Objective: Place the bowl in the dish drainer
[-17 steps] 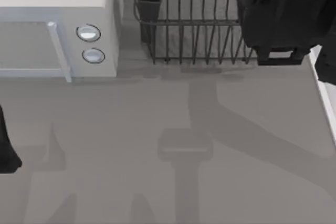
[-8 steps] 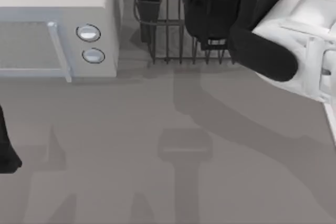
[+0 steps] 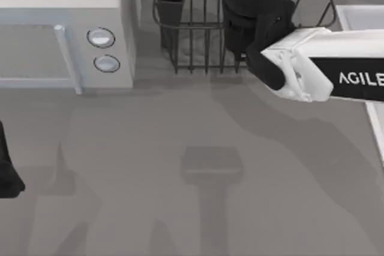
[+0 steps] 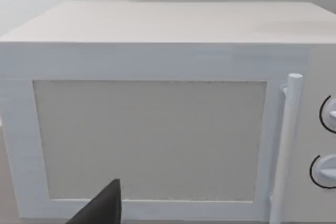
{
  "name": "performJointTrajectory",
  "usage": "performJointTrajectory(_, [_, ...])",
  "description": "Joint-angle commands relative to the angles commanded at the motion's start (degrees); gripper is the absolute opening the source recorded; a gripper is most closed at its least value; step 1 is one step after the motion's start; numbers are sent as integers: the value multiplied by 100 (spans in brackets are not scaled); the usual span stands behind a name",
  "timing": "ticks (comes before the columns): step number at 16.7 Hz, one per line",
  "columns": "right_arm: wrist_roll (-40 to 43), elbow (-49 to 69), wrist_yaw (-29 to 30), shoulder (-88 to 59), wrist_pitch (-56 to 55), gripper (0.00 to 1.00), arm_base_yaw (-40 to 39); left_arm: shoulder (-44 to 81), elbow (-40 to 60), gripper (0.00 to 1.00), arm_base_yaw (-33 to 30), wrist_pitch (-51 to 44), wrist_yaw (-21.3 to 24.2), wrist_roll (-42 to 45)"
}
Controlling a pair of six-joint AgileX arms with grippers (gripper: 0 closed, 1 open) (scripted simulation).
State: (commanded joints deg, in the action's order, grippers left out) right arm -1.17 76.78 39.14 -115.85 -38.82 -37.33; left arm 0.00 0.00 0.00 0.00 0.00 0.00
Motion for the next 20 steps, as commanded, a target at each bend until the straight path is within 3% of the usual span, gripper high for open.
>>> performJointTrajectory(5, [15,-40,-103,-130,-134,0,112,0,0,100,0,0,0,0])
performJointTrajectory(18, [15,-40,-103,-130,-134,98,112,0,0,100,0,0,0,0])
performJointTrajectory(20, [15,-40,-103,-130,-134,100,112,0,0,100,0,0,0,0])
